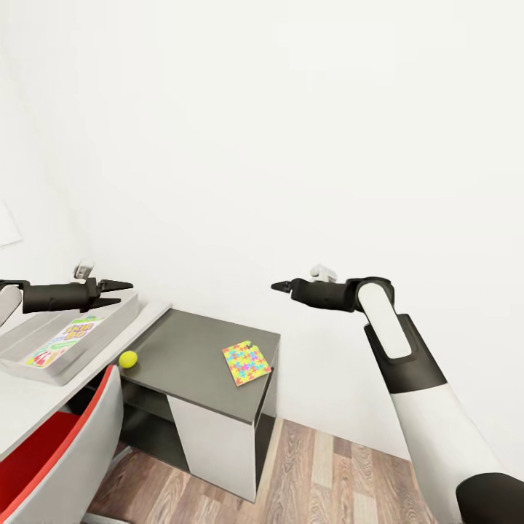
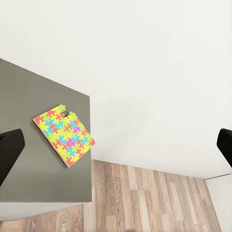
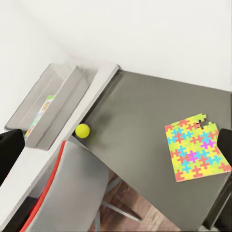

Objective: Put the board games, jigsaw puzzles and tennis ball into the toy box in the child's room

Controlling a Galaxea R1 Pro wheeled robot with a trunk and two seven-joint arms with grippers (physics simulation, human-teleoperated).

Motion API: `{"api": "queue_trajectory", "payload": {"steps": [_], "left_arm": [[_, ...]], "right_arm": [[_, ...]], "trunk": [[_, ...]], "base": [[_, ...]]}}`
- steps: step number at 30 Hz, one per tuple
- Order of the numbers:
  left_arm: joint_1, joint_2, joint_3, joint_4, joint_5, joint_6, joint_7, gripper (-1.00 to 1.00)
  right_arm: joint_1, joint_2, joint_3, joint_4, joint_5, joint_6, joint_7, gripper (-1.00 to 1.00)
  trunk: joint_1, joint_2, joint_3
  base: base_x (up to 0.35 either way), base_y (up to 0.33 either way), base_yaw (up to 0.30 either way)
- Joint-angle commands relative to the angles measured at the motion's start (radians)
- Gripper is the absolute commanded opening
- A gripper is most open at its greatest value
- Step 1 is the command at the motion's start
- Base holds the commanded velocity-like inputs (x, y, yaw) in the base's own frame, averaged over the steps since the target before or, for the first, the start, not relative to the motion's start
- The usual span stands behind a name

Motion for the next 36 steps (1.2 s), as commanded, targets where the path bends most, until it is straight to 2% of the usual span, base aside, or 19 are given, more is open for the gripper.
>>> {"api": "queue_trajectory", "payload": {"steps": [1, 6, 12, 18, 24, 26, 31, 34, 36], "left_arm": [[-0.002, 0.001, -0.004, 0.001, 0.002, 0.003, -0.003, 1.0], [-0.001, 0.002, -0.004, 0.002, 0.0, 0.002, -0.002, 1.0], [-0.002, 0.002, -0.004, 0.002, -0.001, 0.0, -0.002, 1.0], [-0.001, 0.002, -0.004, 0.002, -0.001, 0.0, -0.001, 1.0], [-0.002, 0.001, -0.004, 0.002, 0.0, 0.0, 0.006, 1.0], [-0.001, 0.001, -0.004, 0.002, 0.001, 0.0, 0.008, 1.0], [-0.001, 0.001, -0.004, 0.002, -0.001, 0.0, 0.009, 1.0], [-0.002, 0.0, -0.005, 0.002, -0.004, 0.0, 0.01, 1.0], [-0.001, 0.0, -0.005, 0.002, -0.006, 0.0, 0.01, 1.0]], "right_arm": [[-0.001, -0.001, -0.004, 0.01, -0.011, 0.001, -0.01, 1.0], [-0.001, -0.001, -0.034, 0.061, -0.01, 0.001, -0.01, 1.0], [0.0, -0.005, -0.044, 0.097, -0.008, 0.001, -0.012, 1.0], [0.0, -0.037, -0.046, 0.161, -0.006, 0.001, -0.016, 1.0], [0.0, -0.074, -0.046, 0.301, -0.002, 0.0, -0.043, 1.0], [0.0, -0.082, -0.046, 0.357, 0.0, -0.001, -0.075, 1.0], [0.005, -0.089, -0.044, 0.554, 0.001, -0.008, -0.233, 1.0], [0.015, -0.091, -0.041, 0.701, 0.002, -0.072, -0.288, 1.0], [0.02, -0.091, -0.037, 0.763, 0.003, -0.121, -0.303, 1.0]], "trunk": [[0.001, -0.002, -0.002], [0.001, -0.002, -0.002], [0.001, -0.002, -0.002], [0.001, -0.002, -0.002], [0.001, -0.002, -0.002], [0.001, -0.002, -0.002], [0.001, -0.002, -0.002], [0.001, -0.002, -0.002], [0.001, -0.002, -0.002]], "base": [[-0.06, -0.012, 0.0], [-0.071, -0.006, 0.0], [-0.02, -0.001, 0.0], [-0.004, 0.0, 0.0], [0.0, 0.0, 0.0], [0.0, 0.0, 0.0], [0.0, 0.0, 0.0], [0.0, 0.0, 0.0], [0.0, 0.0, 0.0]]}}
